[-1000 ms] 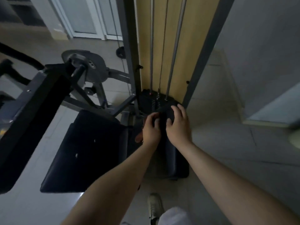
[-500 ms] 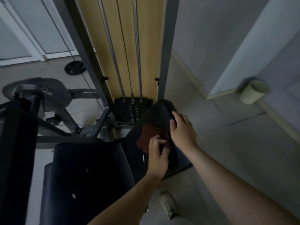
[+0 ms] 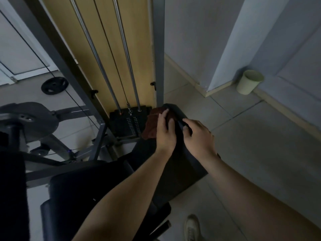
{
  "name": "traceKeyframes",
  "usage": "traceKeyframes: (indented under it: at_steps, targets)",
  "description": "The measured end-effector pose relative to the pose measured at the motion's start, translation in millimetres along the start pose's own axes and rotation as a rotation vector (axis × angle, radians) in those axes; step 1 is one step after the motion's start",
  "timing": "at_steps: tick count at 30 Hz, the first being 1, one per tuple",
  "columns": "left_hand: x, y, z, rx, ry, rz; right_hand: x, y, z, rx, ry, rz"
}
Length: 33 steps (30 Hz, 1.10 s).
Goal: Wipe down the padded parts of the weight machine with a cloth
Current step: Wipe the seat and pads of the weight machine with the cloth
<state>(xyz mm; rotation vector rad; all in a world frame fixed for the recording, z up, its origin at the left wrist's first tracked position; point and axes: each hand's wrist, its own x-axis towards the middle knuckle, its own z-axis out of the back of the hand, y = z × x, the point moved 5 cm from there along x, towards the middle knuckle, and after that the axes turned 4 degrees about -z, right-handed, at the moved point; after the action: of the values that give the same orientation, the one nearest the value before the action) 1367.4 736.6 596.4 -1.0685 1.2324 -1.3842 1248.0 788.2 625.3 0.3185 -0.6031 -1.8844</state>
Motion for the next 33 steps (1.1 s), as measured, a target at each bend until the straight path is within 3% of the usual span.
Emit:
traceKeyframes:
  at_steps: [7,16,21,24,27,30,33]
  targets:
    - [-57.7,34.1,-13.3,0.187,0.120,-0.078,-4.3,14.7,-11.3,-0.044,-0.016,0.041]
    - [48.8,27.3,34.5,-0.077,-0.113,0.295,7.1,20.1,-15.6,-0.100,-0.050,0.085]
    - [17.0,23.7,13.0,0.118,-0.100,0.077,11.7,11.3,-9.1,0.126,-0.015,-0.029]
    - [-24.4,8.0,-16.3,0.229,0.067,-0.139,9.8,0.9,4.6,0.393,0.071,-0.148]
    - [-60.8,6.5,-32.1,0.370,0.209,-0.312,-10.0,-12.3,18.2,0.482,0.064,-0.213]
    - [-64.5,7.9,-28.7,0.505,0.212,-0.412,-23.2,-25.0,20.6,0.520,-0.038,-0.271]
    - [-29.8,-4.9,-24.3,0.594,0.188,-0.410,-15.3,-23.5,18.6,0.538,-0.039,-0.267]
